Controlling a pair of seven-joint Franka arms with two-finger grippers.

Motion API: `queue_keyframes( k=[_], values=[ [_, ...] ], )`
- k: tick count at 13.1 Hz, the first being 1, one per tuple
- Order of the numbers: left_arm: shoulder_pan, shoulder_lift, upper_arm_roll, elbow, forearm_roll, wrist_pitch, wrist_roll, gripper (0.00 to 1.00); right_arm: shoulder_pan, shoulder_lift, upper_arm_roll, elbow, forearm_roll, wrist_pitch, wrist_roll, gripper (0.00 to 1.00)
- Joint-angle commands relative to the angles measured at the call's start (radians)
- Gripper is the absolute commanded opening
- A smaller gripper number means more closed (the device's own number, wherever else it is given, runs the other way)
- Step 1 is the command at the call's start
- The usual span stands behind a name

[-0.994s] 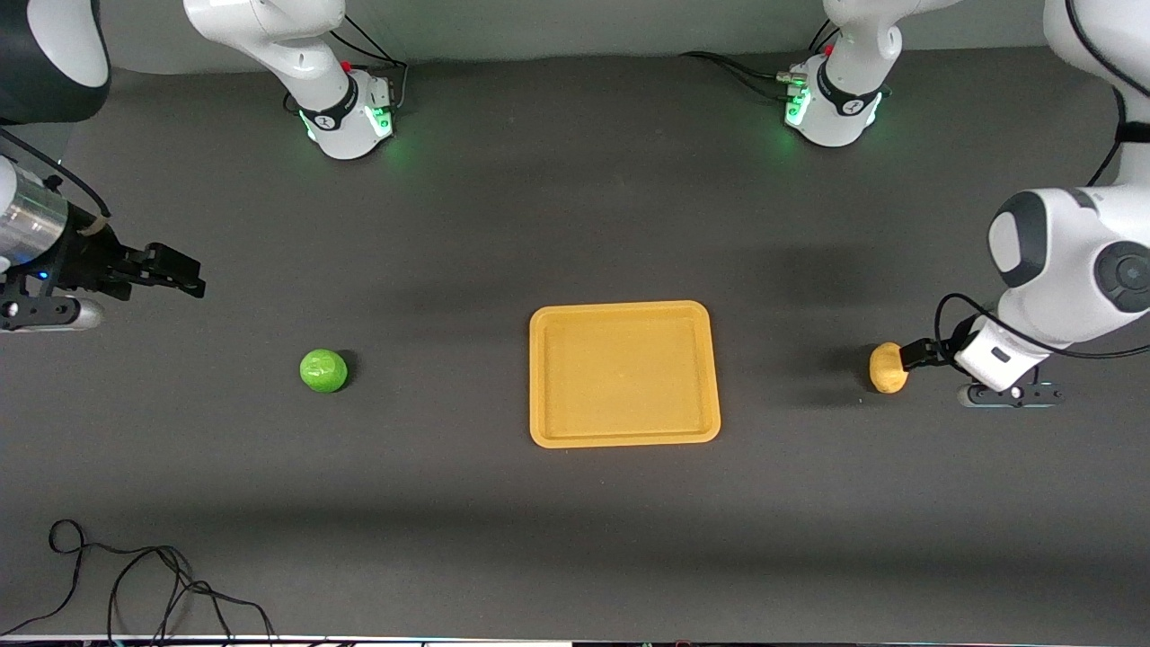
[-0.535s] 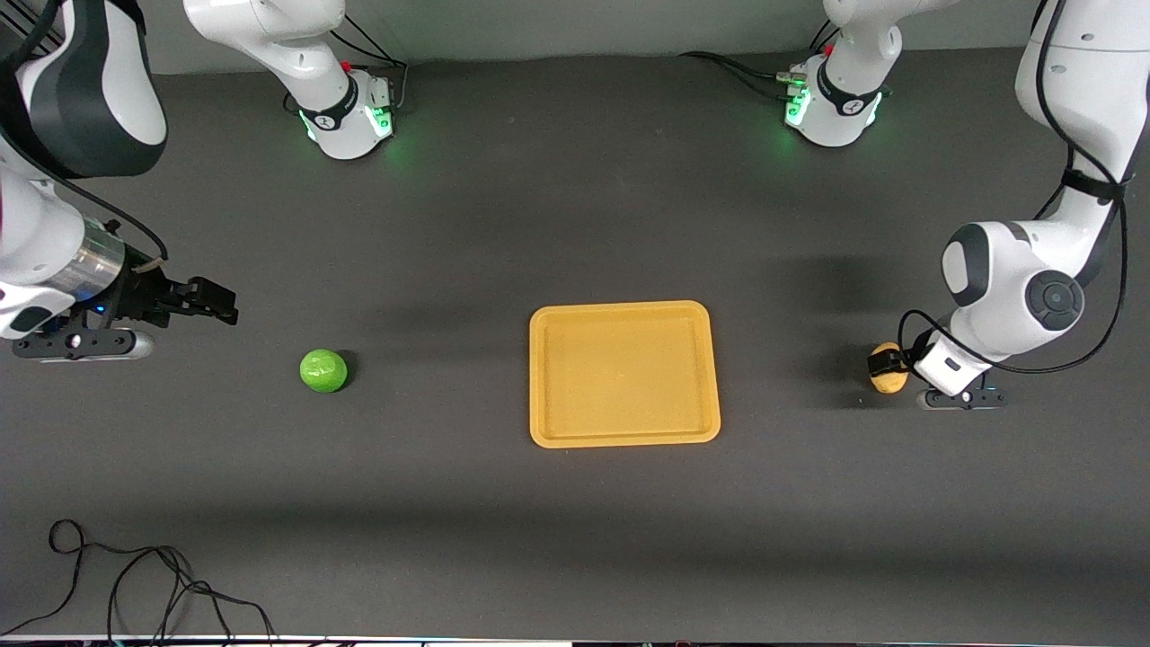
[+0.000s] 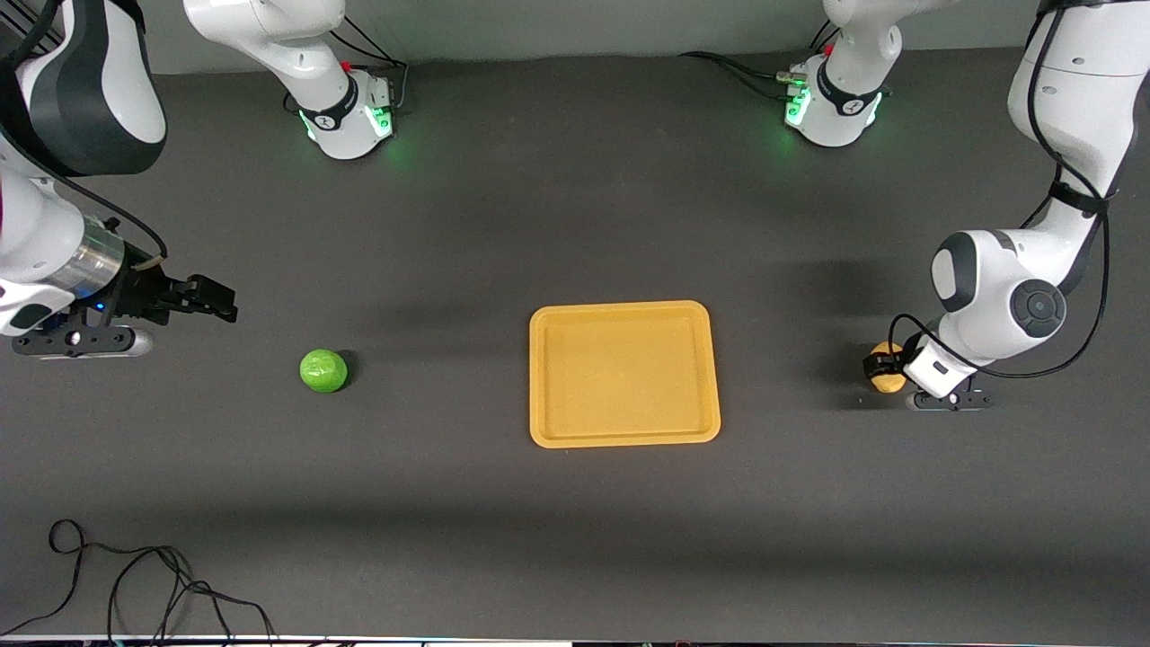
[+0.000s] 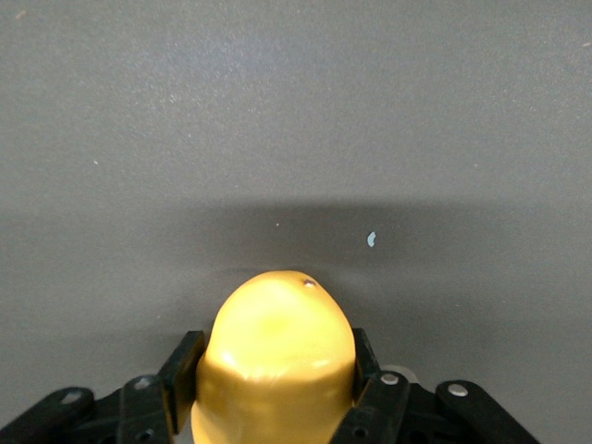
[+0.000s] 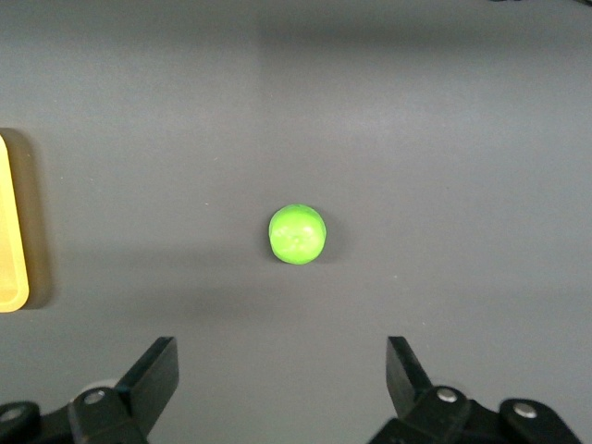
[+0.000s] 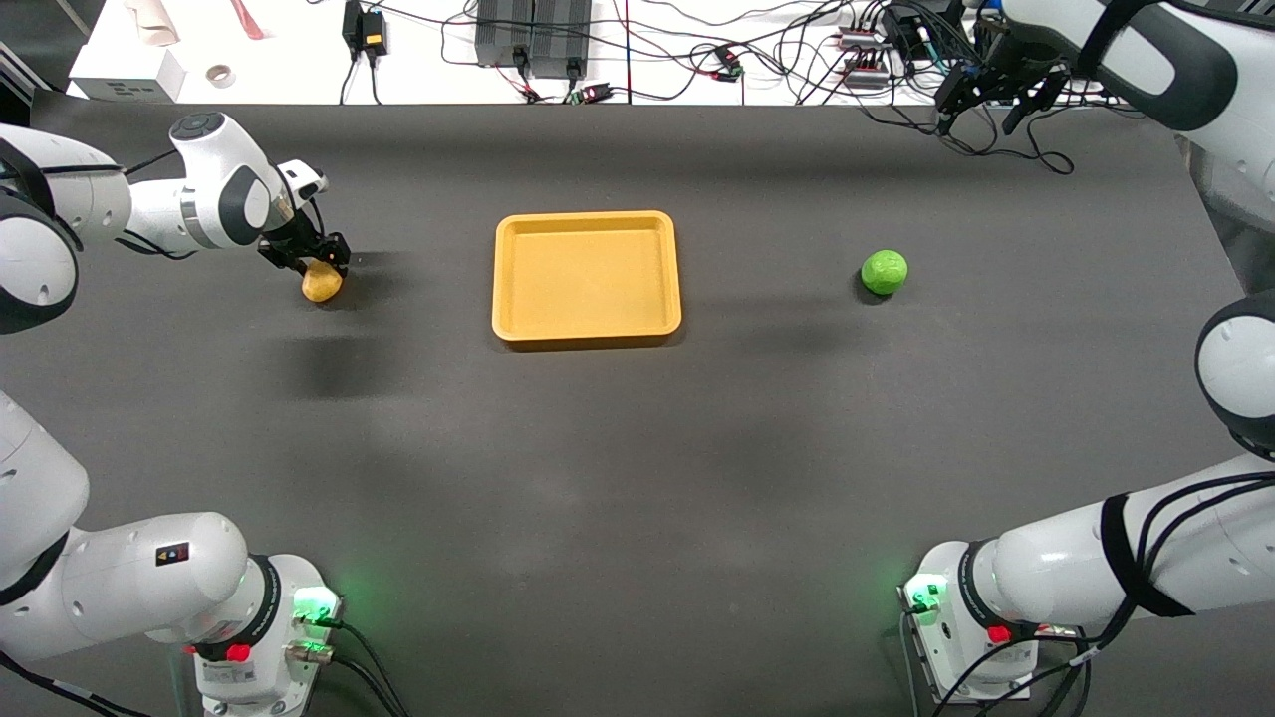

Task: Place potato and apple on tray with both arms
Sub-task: 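Carry the potato to the tray while the right gripper grasps the apple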

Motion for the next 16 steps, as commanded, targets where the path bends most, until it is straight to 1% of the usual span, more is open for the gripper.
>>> queue_keyframes(
  k=[1,3,4,7,9,11,12,14,16],
  values=[
    [-0.009,-0.024,-0.002,-0.001,0.016,-0.016,-0.036,0.0,-0.003,-0.017,-0.006,0.039,-0.005,-0.066,-0.02,0.99],
    [-0.012,-0.048,-0.008,0.028,0.016,-0.082,-0.036,0.0,-0.004,-0.019,-0.006,0.041,-0.005,-0.072,-0.02,0.99],
    [-0.024,-0.065,-0.014,0.057,0.016,-0.14,-0.039,0.0,-0.003,-0.021,-0.006,0.041,-0.005,-0.072,-0.02,0.99],
    [-0.088,-0.162,-0.016,0.165,0.01,-0.356,-0.05,0.0,0.002,-0.022,-0.006,0.045,-0.005,-0.074,-0.017,0.99],
    [-0.145,-0.188,-0.018,0.292,0.0,-0.52,-0.061,0.0,0.004,-0.005,-0.001,0.021,0.0,-0.059,-0.018,0.99],
    [-0.202,-0.183,-0.027,0.447,-0.004,-0.683,-0.085,0.0,0.005,-0.005,-0.001,-0.056,0.003,0.039,-0.018,0.99],
    [-0.231,-0.177,-0.03,0.502,-0.006,-0.731,-0.119,0.0,0.005,-0.005,0.0,-0.091,0.003,0.096,-0.018,0.99],
    [-0.263,-0.171,-0.07,0.558,-0.038,-0.748,-0.21,0.0,0.02,0.018,0.0,-0.13,0.003,0.18,-0.02,0.99],
    [-0.263,-0.142,-0.141,0.568,-0.047,-0.733,-0.303,0.0,0.023,0.051,-0.001,-0.182,0.0,0.285,-0.02,0.98]
  ],
)
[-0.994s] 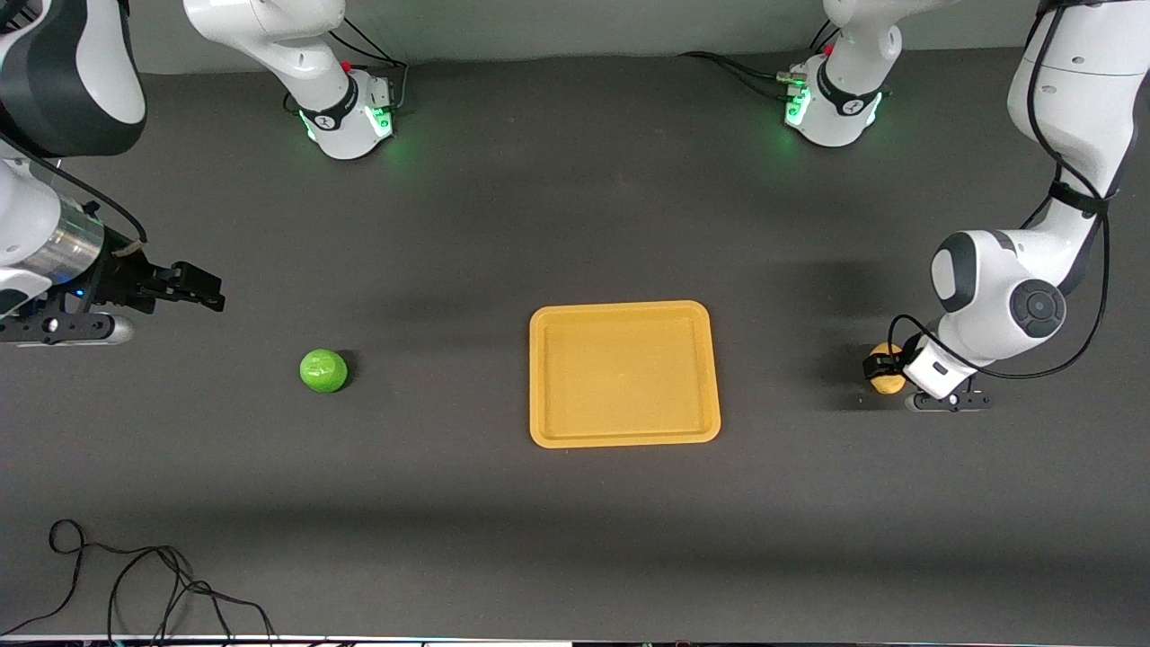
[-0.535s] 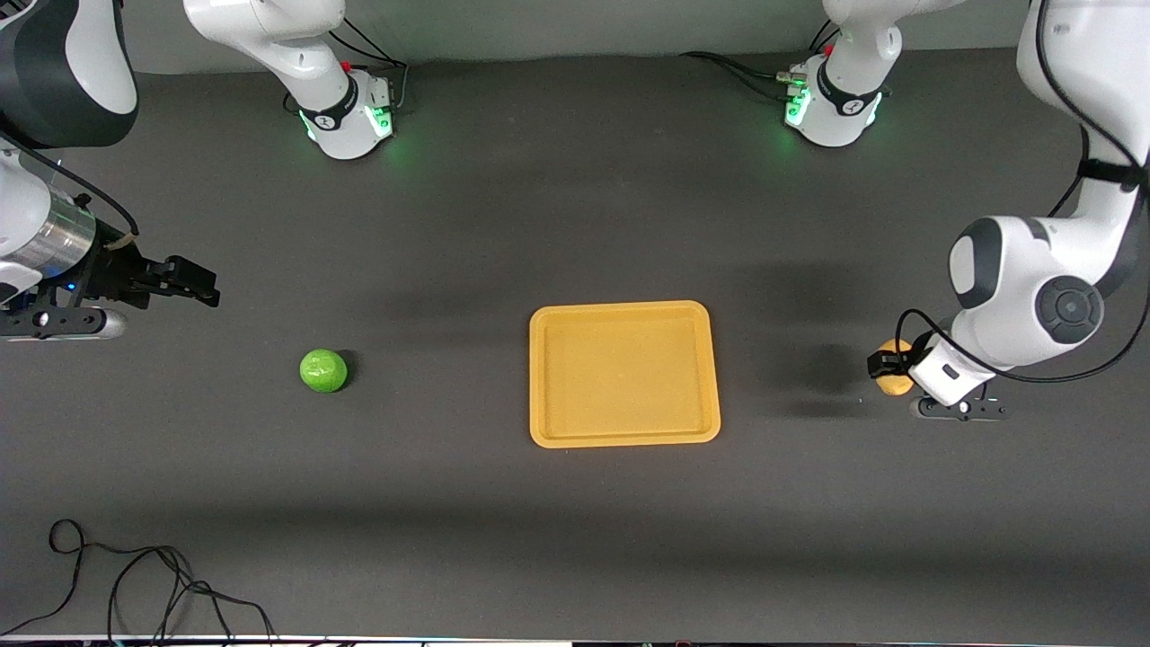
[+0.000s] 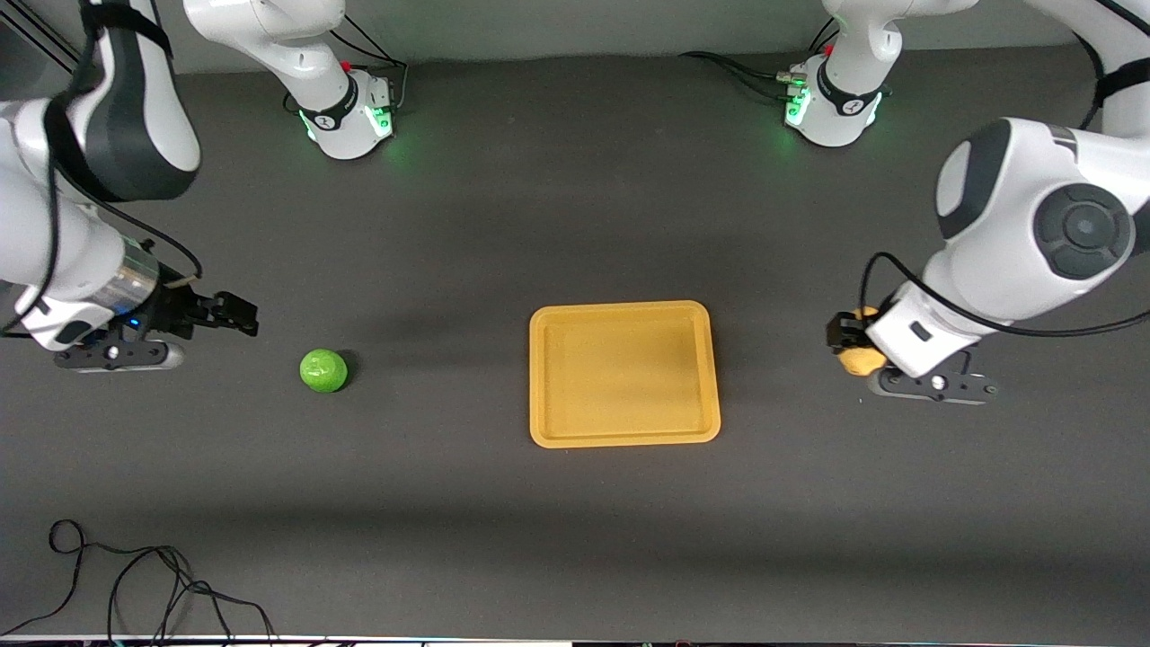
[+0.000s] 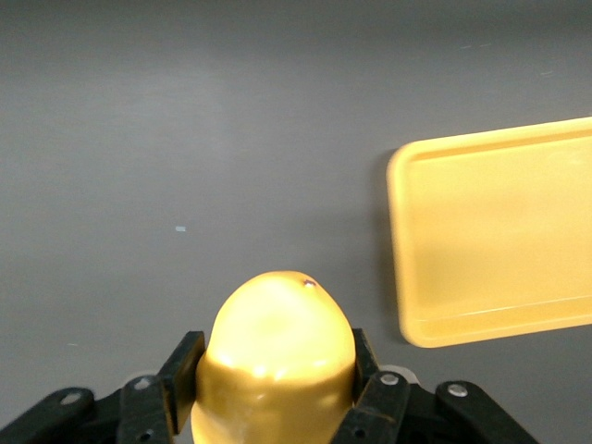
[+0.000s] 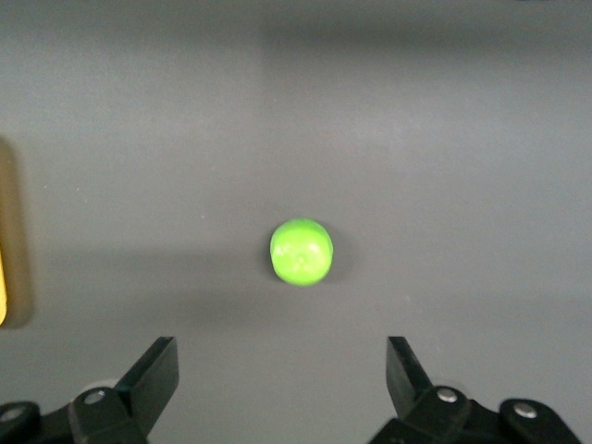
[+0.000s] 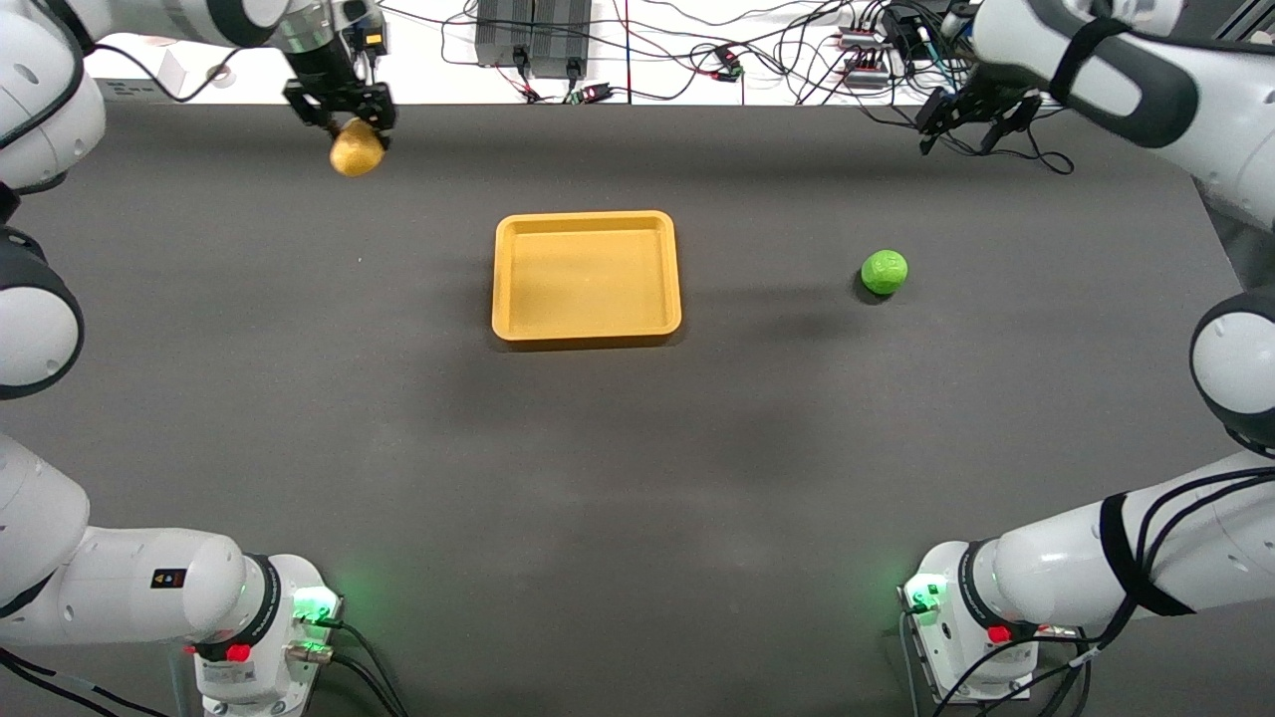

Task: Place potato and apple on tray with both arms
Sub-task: 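Carry the potato to the tray while the right gripper grasps the apple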

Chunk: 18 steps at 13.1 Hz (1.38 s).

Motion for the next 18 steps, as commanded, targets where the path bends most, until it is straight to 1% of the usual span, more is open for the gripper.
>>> queue_keyframes(
  k=[1,2,3,5,7,9,10,12,13,16,18],
  values=[
    [-0.014,0.089,-0.09,0.053,-0.011,-0.001,-0.165,0.0,0.009,0.028,-0.002,-0.077,-0.008,0.131,-0.019,0.98],
    [-0.02,0.132,-0.132,0.068,0.0,0.034,-0.24,0.0,0.009,0.05,-0.004,-0.096,-0.008,0.157,-0.022,0.98],
    [-0.05,0.173,-0.138,0.076,0.011,0.073,-0.286,0.0,0.004,0.085,-0.004,-0.111,-0.008,0.18,-0.036,0.99],
    [-0.116,0.247,-0.138,0.085,0.06,0.123,-0.357,0.0,-0.001,0.117,-0.007,-0.169,-0.01,0.269,-0.056,0.99],
    [-0.164,0.305,-0.138,0.09,0.138,0.175,-0.429,0.0,0.001,0.168,-0.008,-0.214,-0.01,0.361,-0.056,0.99],
    [-0.19,0.376,-0.138,0.089,0.193,0.235,-0.481,0.0,0.001,0.206,-0.016,-0.237,-0.011,0.383,-0.052,0.99],
    [-0.19,0.403,-0.137,0.089,0.224,0.266,-0.483,0.0,0.001,0.206,-0.017,-0.251,-0.011,0.386,-0.052,0.99],
    [-0.193,0.443,-0.135,0.084,0.297,0.274,-0.485,0.0,-0.001,0.226,-0.021,-0.254,-0.025,0.387,-0.049,0.99],
    [-0.193,0.456,-0.134,0.082,0.308,0.274,-0.485,0.0,-0.001,0.245,-0.03,-0.254,-0.025,0.41,-0.044,0.99],
    [-0.198,0.485,-0.132,0.078,0.31,0.274,-0.495,0.0,-0.002,0.304,-0.031,-0.254,-0.025,0.479,-0.042,0.99],
    [-0.198,0.499,-0.132,0.078,0.305,0.277,-0.5,0.0,-0.002,0.324,-0.031,-0.254,-0.019,0.493,-0.041,0.99]
  ],
)
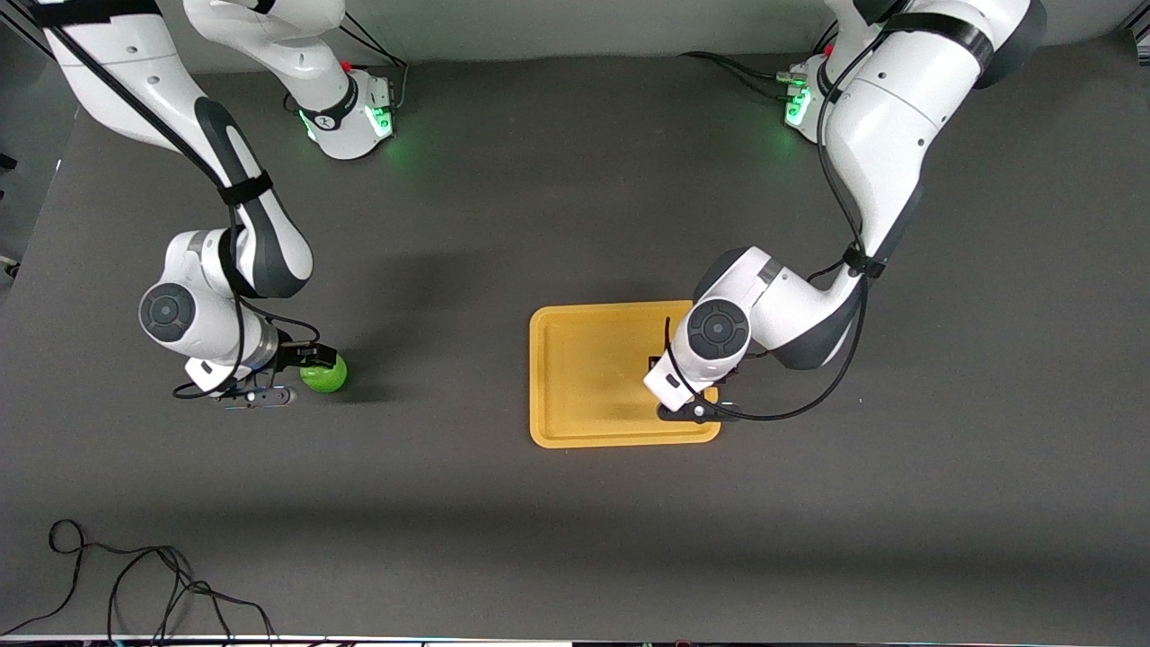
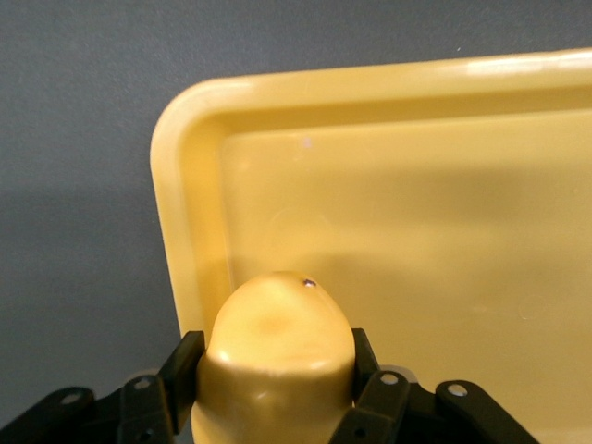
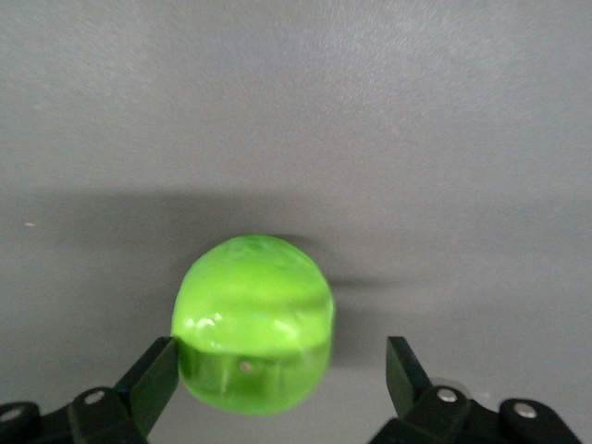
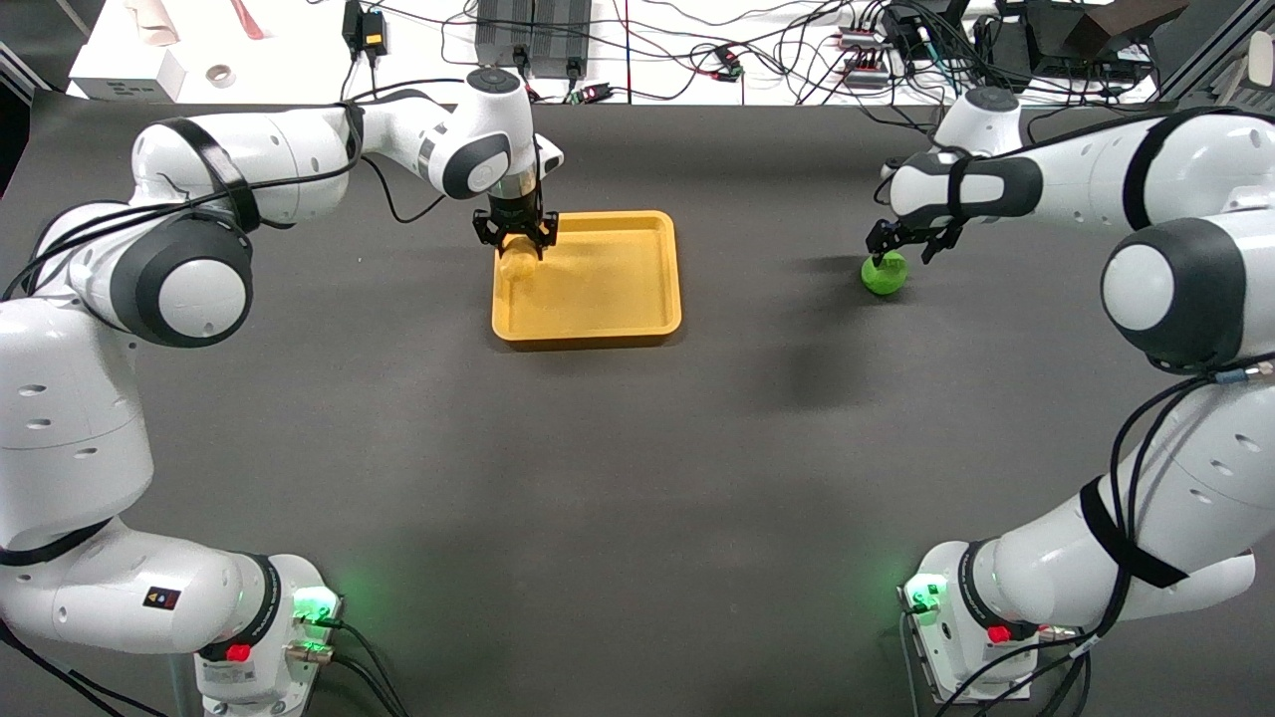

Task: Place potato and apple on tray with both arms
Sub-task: 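Release the potato on the tray with the left gripper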

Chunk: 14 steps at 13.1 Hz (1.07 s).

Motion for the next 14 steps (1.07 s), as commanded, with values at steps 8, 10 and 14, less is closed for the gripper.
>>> queue_keyframes(
  k=[8,10,14],
  values=[
    [-0.014,0.068,0.006,0.02,0.022,0.073,-0.079,0.39,0.007,0.047,-0.003,0.019,-0.012,0.05,-0.004,0.62],
    [-0.012,0.059,0.006,0.02,0.022,0.065,-0.079,0.99,0.01,0.028,-0.001,0.04,-0.009,0.014,-0.001,0.45],
    [-0.008,0.019,0.004,0.042,0.022,0.01,-0.076,1.0,0.021,0.006,0.013,0.222,-0.005,-0.246,-0.001,0.35]
  ],
)
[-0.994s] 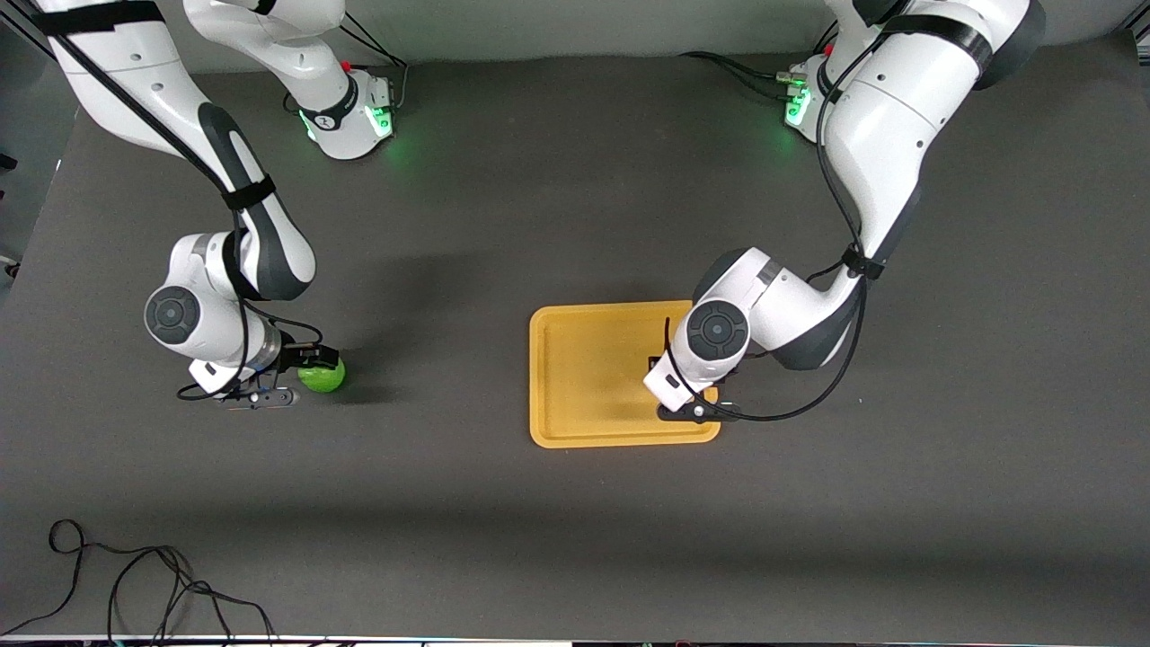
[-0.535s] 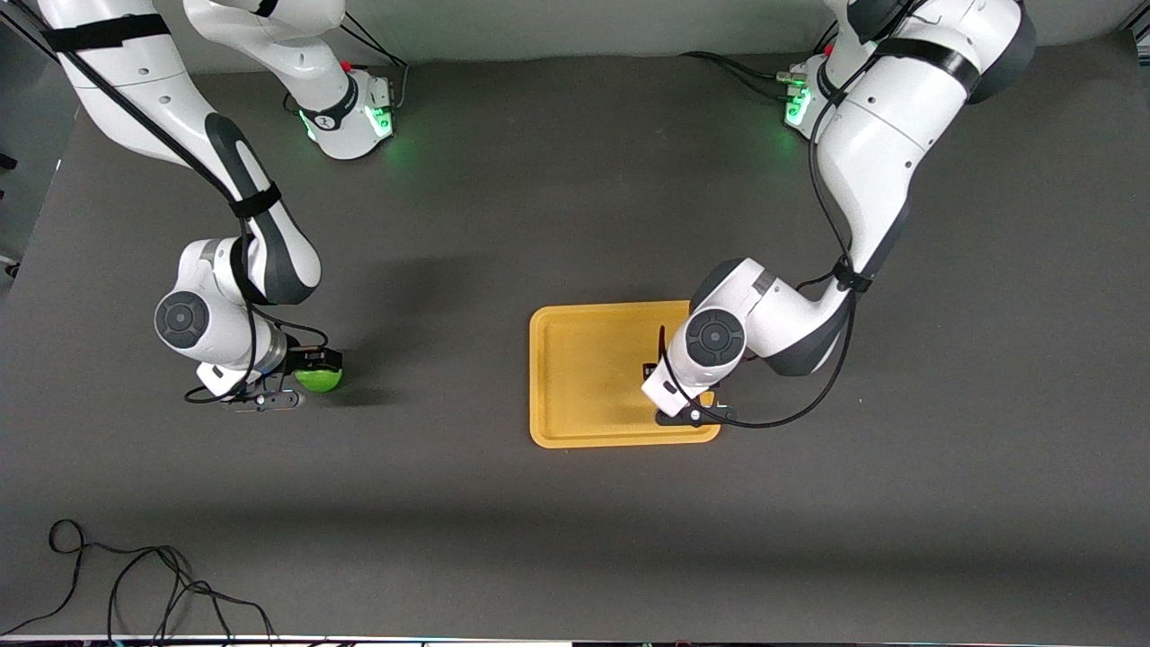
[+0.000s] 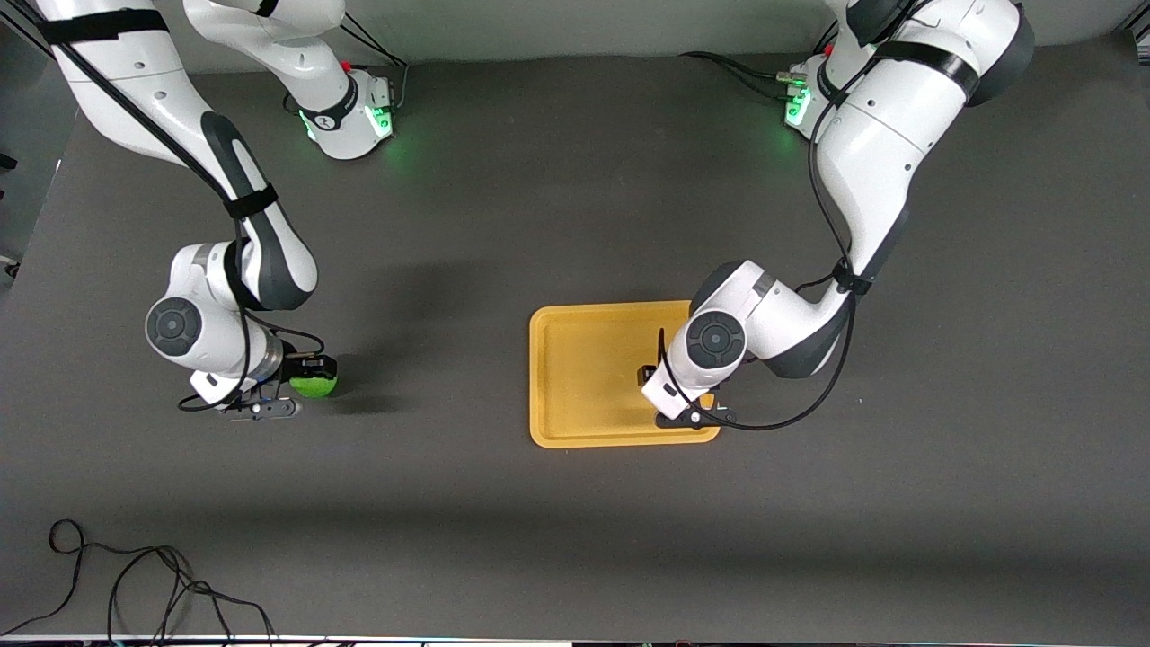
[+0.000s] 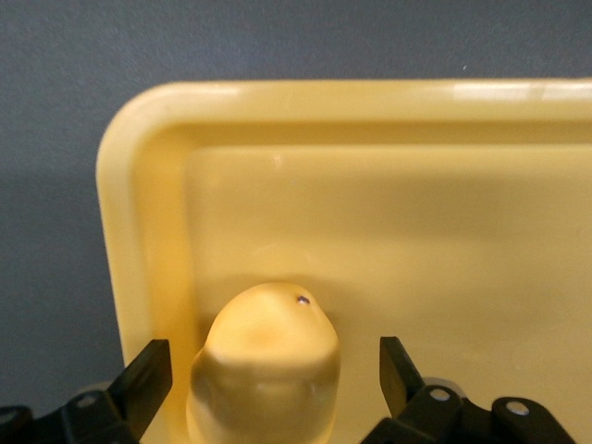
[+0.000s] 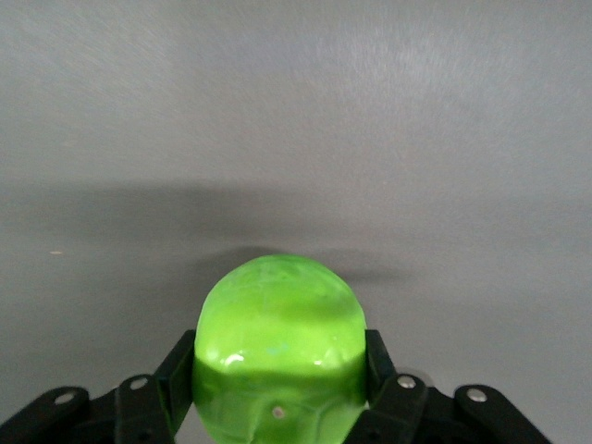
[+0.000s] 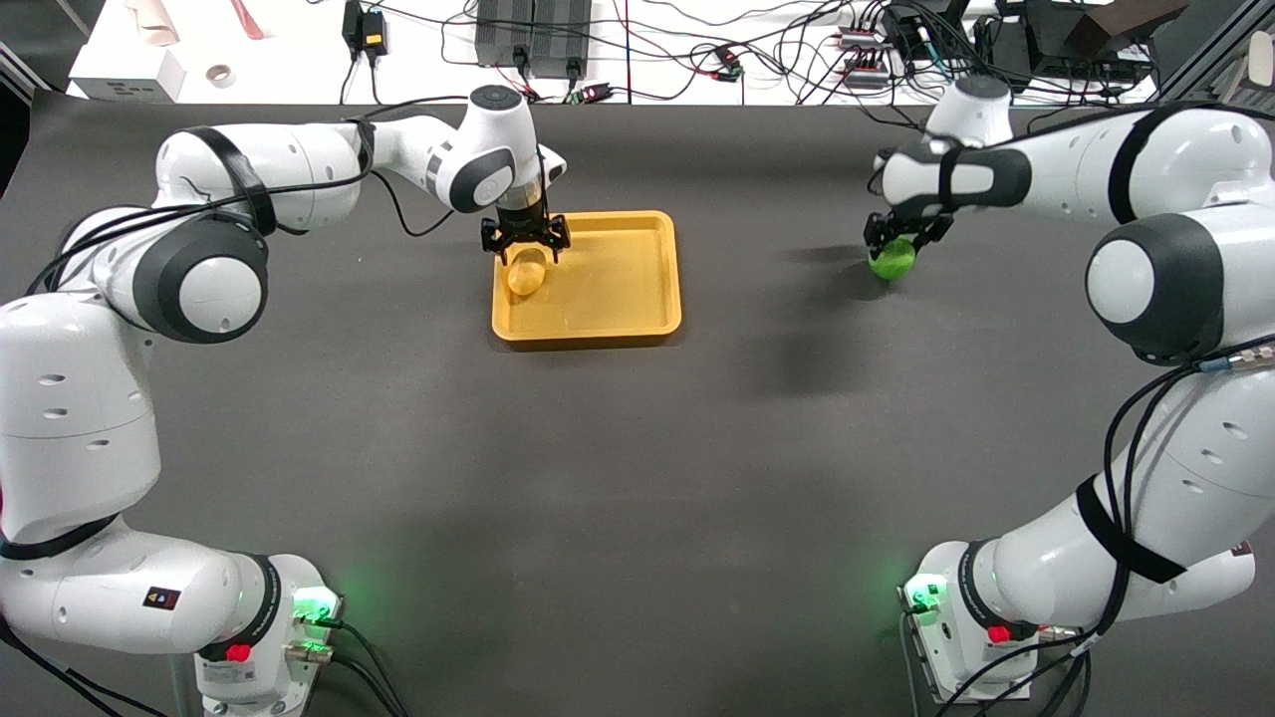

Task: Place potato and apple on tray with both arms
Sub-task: 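Release the potato on the tray with the left gripper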

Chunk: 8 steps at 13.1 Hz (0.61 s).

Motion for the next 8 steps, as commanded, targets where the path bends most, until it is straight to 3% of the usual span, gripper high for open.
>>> queue_keyframes(
  k=[1,4,6,8],
  values=[
    [-0.002,-0.049,0.003,0.045,0.02,-0.097,-0.018,1.0,0.034,-0.012,0.004,0.14,-0.001,-0.177,0.0,0.34],
    [0.011,-0.126,0.008,0.124,0.003,-0.235,0.024,1.0,0.091,-0.007,0.004,0.272,0.113,-0.306,0.063,0.3],
    [0.065,-0.218,0.029,0.127,-0.046,-0.3,0.177,1.0,0.222,0.011,0.003,0.367,0.166,-0.333,0.222,0.29],
    [0.096,-0.3,0.14,0.127,-0.188,-0.381,0.39,1.0,0.331,0.083,0.003,0.487,0.167,-0.333,0.423,0.29]
  ],
)
